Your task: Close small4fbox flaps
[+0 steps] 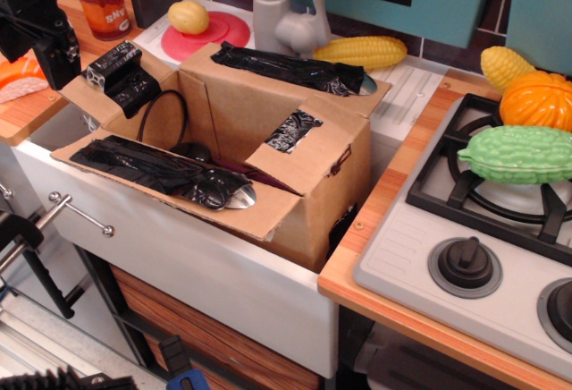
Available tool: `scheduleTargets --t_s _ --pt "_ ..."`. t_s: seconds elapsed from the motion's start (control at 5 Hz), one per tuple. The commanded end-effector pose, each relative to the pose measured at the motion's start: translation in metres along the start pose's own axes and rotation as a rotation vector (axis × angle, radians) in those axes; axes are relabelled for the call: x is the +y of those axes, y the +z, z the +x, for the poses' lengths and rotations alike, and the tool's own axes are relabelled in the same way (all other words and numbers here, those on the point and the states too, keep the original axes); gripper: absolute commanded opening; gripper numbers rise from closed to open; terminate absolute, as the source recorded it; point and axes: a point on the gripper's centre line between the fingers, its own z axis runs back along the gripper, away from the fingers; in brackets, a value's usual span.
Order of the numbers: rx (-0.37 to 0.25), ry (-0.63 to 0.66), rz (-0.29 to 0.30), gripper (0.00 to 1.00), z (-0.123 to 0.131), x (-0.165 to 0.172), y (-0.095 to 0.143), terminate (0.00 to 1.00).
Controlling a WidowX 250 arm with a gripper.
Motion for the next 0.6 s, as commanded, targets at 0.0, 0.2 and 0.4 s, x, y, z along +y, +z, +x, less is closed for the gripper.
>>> scheduleTargets --t_s 0.0,0.2,0.4 --pt "0.000 0.000 0.000 1.00 0.000 0.000 0.000 0.00" --pt "0.042 0.063 -0.081 1.00 -0.007 0.019 -0.010 0.00" --pt "0.043 0.058 -0.089 1.00 -0.016 0.031 -0.019 0.00"
